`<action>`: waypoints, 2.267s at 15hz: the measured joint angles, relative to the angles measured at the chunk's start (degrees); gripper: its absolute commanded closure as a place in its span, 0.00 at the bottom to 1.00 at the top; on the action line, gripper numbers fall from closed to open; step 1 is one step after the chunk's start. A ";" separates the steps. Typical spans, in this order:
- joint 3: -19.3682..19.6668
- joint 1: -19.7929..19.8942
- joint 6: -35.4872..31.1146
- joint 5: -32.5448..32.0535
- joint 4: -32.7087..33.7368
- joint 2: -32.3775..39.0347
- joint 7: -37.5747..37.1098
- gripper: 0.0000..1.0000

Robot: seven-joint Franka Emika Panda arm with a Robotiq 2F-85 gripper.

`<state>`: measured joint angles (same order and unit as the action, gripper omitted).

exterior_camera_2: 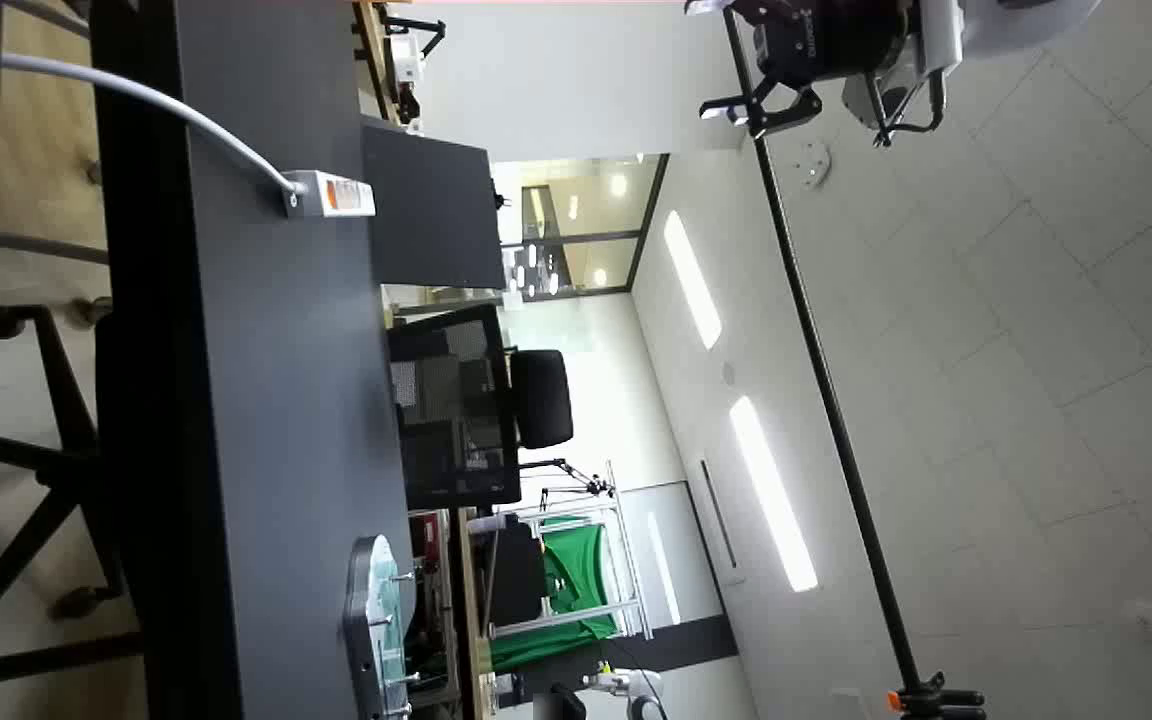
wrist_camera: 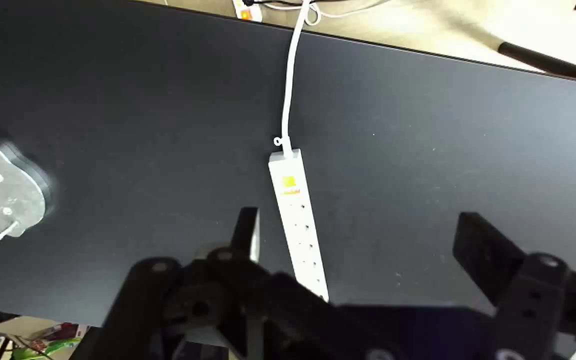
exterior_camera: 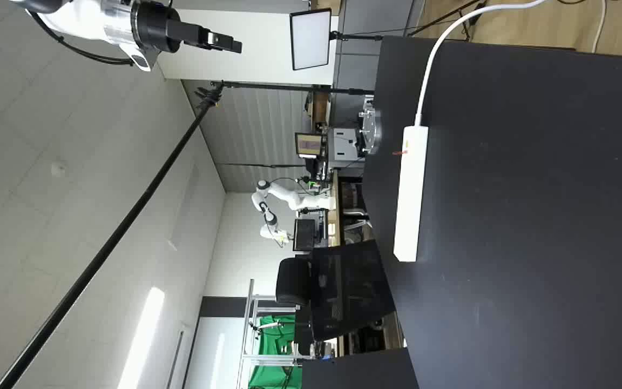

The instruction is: Press the switch on the adapter

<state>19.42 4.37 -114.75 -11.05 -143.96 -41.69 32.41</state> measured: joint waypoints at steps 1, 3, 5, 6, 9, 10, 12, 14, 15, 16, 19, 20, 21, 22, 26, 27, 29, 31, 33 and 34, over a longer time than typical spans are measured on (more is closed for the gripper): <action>0.00 0.00 0.00 0.00 0.00 0.05 0.00 0.00; 0.00 0.00 0.00 0.00 0.00 0.03 0.00 0.00; 0.00 0.00 -0.01 0.00 0.00 0.03 0.00 0.00; 0.00 0.00 -0.01 0.00 0.00 0.03 0.00 0.00; 0.00 0.00 -0.01 0.00 0.00 0.03 0.01 0.00; 0.00 0.00 -0.01 0.01 0.00 0.03 0.01 0.00; 0.02 -0.02 -0.16 0.04 0.00 0.22 0.71 0.00; 0.68 -0.22 -2.65 0.01 0.13 1.92 3.28 0.00; 1.49 -0.52 -4.76 0.11 0.40 3.75 5.07 0.00; 2.55 -1.01 -7.05 0.61 0.77 6.06 7.05 0.25; 6.08 -3.13 -13.67 4.40 2.93 15.45 13.66 0.40; 7.48 -4.43 -15.62 5.99 4.03 19.13 15.54 0.49; 8.72 -5.67 -17.21 7.98 5.30 22.72 17.27 0.55; 9.87 -6.92 -18.33 10.45 6.86 26.46 19.01 0.61; 7.85 -5.87 -17.61 22.52 15.27 41.00 25.16 0.64; 6.40 -4.53 -16.70 23.50 17.48 44.07 25.15 0.71; 5.34 -3.44 -15.93 24.05 20.08 47.53 25.14 0.75; 5.18 -3.13 -15.70 24.32 20.72 48.08 25.14 0.75; 5.18 -3.03 -15.26 24.37 20.97 47.89 25.14 0.75; 5.18 -3.00 -15.11 24.37 21.04 47.85 25.14 0.75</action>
<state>24.59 1.37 -129.85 13.32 -122.92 6.16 57.55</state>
